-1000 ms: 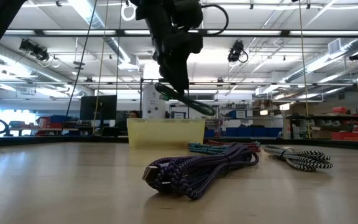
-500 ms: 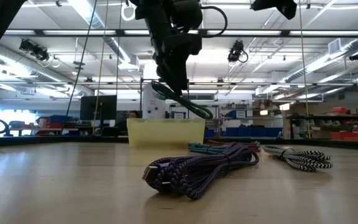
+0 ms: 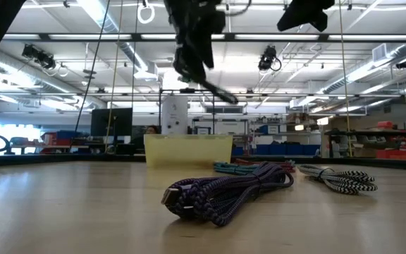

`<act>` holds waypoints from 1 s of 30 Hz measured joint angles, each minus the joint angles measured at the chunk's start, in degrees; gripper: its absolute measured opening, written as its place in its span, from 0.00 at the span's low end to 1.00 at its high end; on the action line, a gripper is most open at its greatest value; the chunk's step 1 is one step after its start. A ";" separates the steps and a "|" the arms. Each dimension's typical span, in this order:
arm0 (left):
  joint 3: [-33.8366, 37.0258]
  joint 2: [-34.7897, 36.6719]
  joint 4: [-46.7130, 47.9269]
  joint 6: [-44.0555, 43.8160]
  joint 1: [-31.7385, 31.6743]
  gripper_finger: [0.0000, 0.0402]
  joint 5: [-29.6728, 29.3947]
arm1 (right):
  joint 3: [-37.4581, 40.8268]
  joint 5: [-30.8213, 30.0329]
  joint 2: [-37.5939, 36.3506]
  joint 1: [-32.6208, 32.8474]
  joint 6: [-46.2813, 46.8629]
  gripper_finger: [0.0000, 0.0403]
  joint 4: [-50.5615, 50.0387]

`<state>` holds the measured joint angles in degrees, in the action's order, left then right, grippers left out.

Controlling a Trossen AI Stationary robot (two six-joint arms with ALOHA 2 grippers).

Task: Pick and place USB-C Cables
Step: Put the green charger cable into the bin

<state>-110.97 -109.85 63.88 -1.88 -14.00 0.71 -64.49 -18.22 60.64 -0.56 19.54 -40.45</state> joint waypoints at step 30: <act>-20.82 0.09 17.36 2.07 2.76 0.72 0.11 | -0.02 28.58 14.83 -11.26 -13.26 0.50 28.67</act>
<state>-131.79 -109.75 81.23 0.19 -11.25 0.82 -64.51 10.36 75.47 -11.81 6.28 -11.78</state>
